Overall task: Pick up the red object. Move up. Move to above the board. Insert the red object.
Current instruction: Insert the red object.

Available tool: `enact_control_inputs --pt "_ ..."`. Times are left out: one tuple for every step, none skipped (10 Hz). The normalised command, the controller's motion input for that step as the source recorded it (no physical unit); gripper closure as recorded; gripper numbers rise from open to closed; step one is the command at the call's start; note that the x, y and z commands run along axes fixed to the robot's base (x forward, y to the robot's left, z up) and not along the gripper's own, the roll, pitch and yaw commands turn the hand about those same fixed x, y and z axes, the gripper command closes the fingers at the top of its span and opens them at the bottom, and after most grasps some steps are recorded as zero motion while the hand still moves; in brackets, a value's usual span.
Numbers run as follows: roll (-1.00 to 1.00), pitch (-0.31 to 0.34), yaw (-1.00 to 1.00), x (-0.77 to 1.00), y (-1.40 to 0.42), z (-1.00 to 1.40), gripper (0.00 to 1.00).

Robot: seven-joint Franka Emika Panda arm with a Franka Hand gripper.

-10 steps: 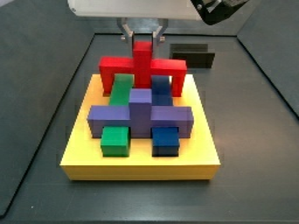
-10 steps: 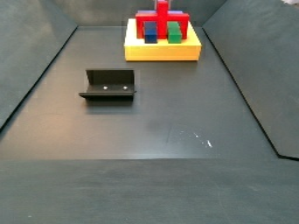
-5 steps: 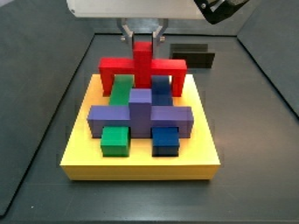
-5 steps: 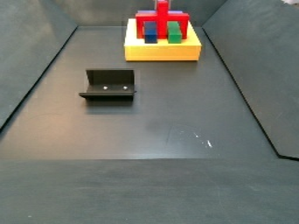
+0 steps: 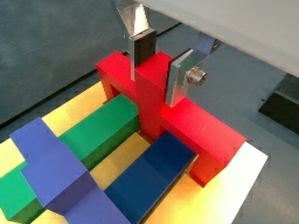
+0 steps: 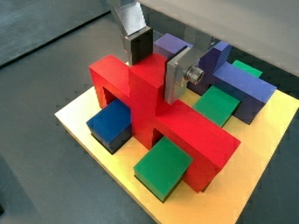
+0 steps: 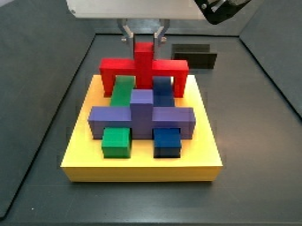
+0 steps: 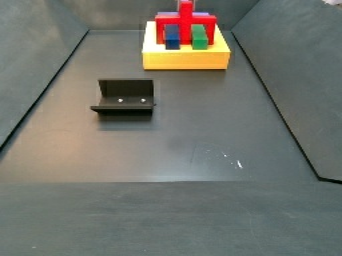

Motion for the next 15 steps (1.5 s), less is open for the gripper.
enact_control_inputs --pt "0.00 0.000 -0.03 0.00 0.00 0.00 1.00" --pt "0.02 0.000 0.00 0.00 0.00 -0.07 1.00" --pt "0.00 0.003 0.00 0.21 0.00 -0.07 1.00" --pt "0.00 0.014 -0.04 0.35 0.00 -0.11 1.00" --pt "-0.01 0.000 0.00 0.06 0.00 -0.07 1.00" --pt "-0.01 0.000 0.00 0.00 0.02 0.00 1.00" --pt "-0.07 0.000 0.00 0.00 0.03 -0.03 1.00" --pt "-0.07 0.000 0.00 0.10 0.03 -0.09 1.00" --pt "-0.07 0.000 -0.03 0.00 0.03 -0.14 1.00" --pt "-0.17 -0.004 -0.15 0.19 0.17 -0.14 1.00" --pt "-0.12 0.000 -0.13 0.09 0.13 -0.16 1.00" --pt "-0.08 -0.034 0.00 -0.21 0.00 -0.29 1.00" --pt "-0.04 -0.077 0.09 -0.20 -0.19 -0.31 1.00" --pt "-0.04 -0.136 0.15 -0.22 -0.23 -0.34 1.00" --pt "0.00 -0.131 0.16 -0.30 -0.19 -0.35 1.00"
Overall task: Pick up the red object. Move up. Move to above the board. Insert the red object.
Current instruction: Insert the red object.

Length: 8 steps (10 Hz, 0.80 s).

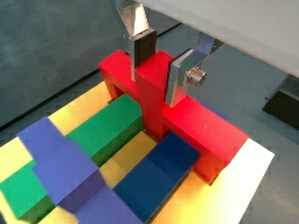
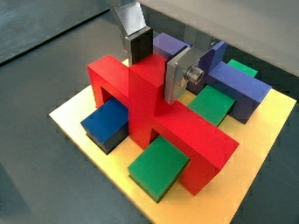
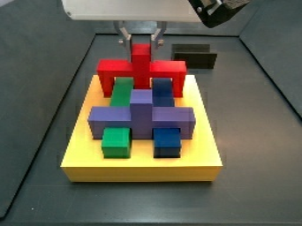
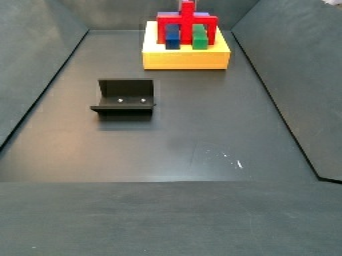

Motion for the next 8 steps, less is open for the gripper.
enact_control_inputs --pt "-0.01 -0.136 0.20 -0.14 -0.09 -0.32 1.00" --pt "-0.13 -0.003 0.23 0.34 0.00 -0.17 1.00" --pt "-0.29 0.000 0.00 0.45 0.27 -0.02 1.00" --pt "-0.31 0.006 0.00 0.37 0.29 0.03 1.00" --pt "-0.27 0.014 0.00 0.39 0.23 0.03 1.00" --pt "-0.17 0.044 0.00 0.29 0.10 0.02 1.00" --pt "-0.22 0.021 0.00 0.22 0.05 0.09 1.00" --pt "-0.15 0.000 0.01 0.16 0.05 0.04 1.00"
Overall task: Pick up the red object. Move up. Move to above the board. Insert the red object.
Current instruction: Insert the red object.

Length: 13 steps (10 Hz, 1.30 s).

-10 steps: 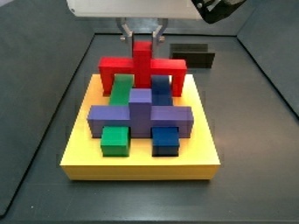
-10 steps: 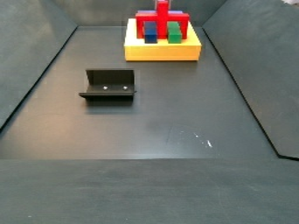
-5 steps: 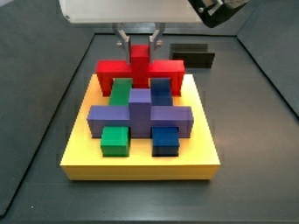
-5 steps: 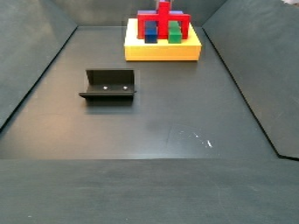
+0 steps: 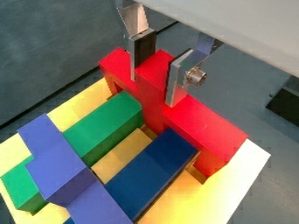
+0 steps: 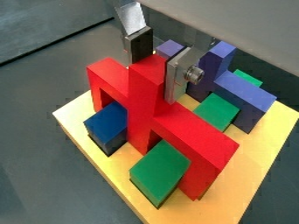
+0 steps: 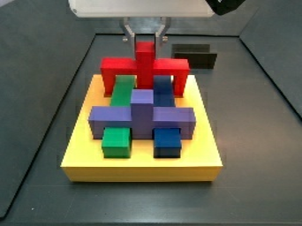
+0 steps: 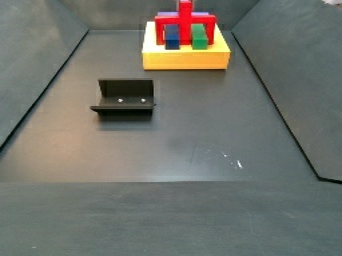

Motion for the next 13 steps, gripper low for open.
enact_control_inputs --pt "0.00 0.000 0.00 0.03 0.00 0.00 1.00" --pt "-0.01 0.000 0.00 0.00 0.00 0.00 1.00" --pt "-0.01 0.017 0.00 0.00 -0.03 -0.06 1.00" --pt "-0.40 -0.019 -0.02 0.07 -0.01 0.02 1.00" --pt "-0.44 -0.149 0.00 0.00 -0.07 0.22 1.00" --pt "-0.45 -0.120 0.00 0.00 -0.03 0.25 1.00" --pt "-0.50 -0.107 0.00 0.00 0.00 0.45 1.00" --pt "-0.37 -0.067 0.00 0.00 0.00 0.16 1.00" --pt "-0.08 -0.004 0.00 0.00 0.01 -0.07 1.00" --pt "-0.03 0.000 0.00 0.00 0.03 -0.17 1.00" --pt "-0.12 0.000 0.00 0.00 0.14 -0.28 1.00" --pt "-0.16 0.024 0.00 0.12 0.14 -0.29 1.00" --pt "-0.18 0.000 0.00 0.02 0.16 -0.21 1.00"
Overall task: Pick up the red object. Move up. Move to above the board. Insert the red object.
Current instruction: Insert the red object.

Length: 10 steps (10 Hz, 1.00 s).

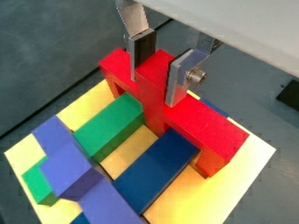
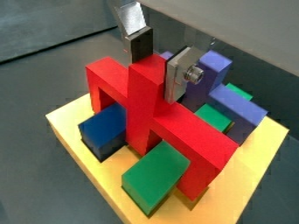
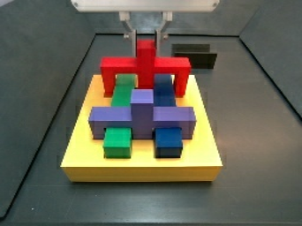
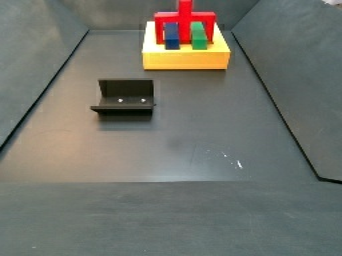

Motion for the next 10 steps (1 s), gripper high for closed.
enact_control_inputs --pt "-0.16 0.000 0.00 0.00 0.08 -0.17 1.00" --pt "-0.28 0.000 0.00 0.01 0.00 0.00 1.00" --pt "-0.38 0.000 -0.02 0.00 0.00 0.06 1.00" --pt "-0.49 -0.001 -0.10 -0.05 0.00 0.19 1.00" --pt "-0.50 -0.021 -0.11 -0.10 0.04 0.27 1.00" --pt "-0.44 -0.050 -0.05 -0.12 0.12 0.10 1.00" --pt "-0.11 -0.039 0.00 -0.13 0.11 -0.03 1.00" --pt "0.02 0.000 0.00 -0.14 0.09 -0.07 1.00" --pt "0.18 0.000 0.00 -0.11 0.00 -0.09 1.00" --pt "0.22 0.056 0.00 0.00 -0.02 -0.03 1.00"
